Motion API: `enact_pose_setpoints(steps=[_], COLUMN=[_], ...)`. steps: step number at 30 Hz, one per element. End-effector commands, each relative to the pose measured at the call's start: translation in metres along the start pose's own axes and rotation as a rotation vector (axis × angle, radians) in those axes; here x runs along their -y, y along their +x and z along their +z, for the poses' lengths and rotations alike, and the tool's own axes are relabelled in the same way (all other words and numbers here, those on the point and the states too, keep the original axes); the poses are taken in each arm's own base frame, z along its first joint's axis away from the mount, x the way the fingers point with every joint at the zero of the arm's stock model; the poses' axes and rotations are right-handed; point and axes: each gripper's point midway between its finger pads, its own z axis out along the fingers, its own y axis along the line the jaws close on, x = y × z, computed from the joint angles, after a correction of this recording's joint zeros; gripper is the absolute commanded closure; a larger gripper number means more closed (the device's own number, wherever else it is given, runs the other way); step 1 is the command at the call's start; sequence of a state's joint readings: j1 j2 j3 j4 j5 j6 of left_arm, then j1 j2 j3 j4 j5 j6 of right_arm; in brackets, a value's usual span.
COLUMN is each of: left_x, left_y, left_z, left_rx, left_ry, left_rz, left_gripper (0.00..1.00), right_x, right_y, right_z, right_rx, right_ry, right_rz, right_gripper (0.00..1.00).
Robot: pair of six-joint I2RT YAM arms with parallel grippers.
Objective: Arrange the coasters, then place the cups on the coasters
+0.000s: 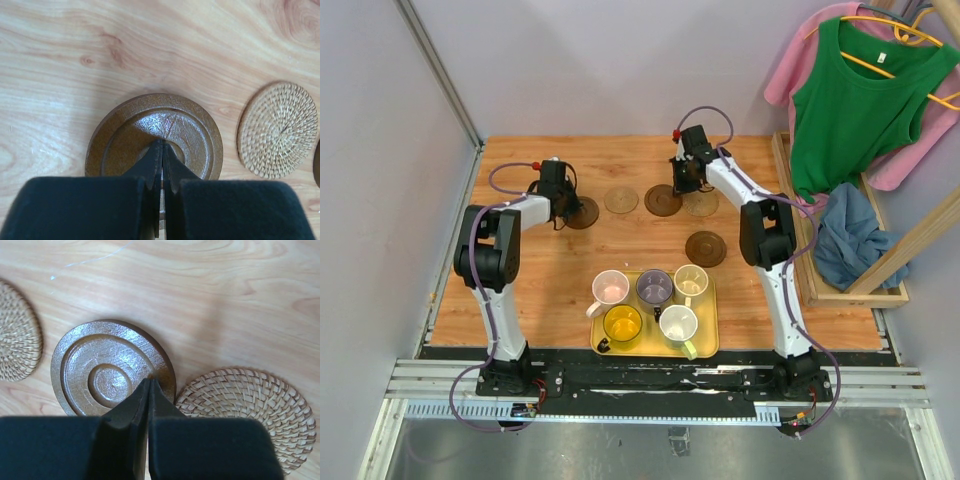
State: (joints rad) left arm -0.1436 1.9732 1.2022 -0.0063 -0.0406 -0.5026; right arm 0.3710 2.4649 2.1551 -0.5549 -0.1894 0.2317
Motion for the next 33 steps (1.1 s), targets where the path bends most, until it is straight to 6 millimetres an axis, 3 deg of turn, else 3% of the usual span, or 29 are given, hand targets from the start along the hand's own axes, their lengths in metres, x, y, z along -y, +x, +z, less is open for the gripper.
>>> enact_pose_setpoints(steps=[1, 5, 11, 19, 33], left_x=[-0.025, -0.020, 0.007, 0.022, 0.017], left_y=[0.012, 0.000, -0.017, -0.006, 0.005], left_z=[0.013, 0.012, 0.005, 0.008, 0.014], left_rx=[-0.068, -0.043, -0.005, -0.048, -0.072], left_ry=[-0.078, -0.057, 0.070, 0.168, 0.160], left_rz=[-0.016, -0.024, -0.024, -0.042, -0.038], left_gripper=[0.99, 0.99, 1.00, 1.00, 0.99], right_x=[0.033, 0.024, 0.012, -0.014, -0.045], right_y=[0.022, 0.023, 0.032, 0.048, 0.062], right_z=[0.009, -0.002, -0.015, -0.012, -0.004], right_rx=[-0.058, -0.046, -0.063, -0.105, -0.153], right_ry=[0.117, 0.079, 0.047, 0.002, -0.065], right_rz=[0.029, 0.019, -0.008, -0.050, -0.084], right_gripper=[0.99, 0.99, 0.99, 0.99, 0.99])
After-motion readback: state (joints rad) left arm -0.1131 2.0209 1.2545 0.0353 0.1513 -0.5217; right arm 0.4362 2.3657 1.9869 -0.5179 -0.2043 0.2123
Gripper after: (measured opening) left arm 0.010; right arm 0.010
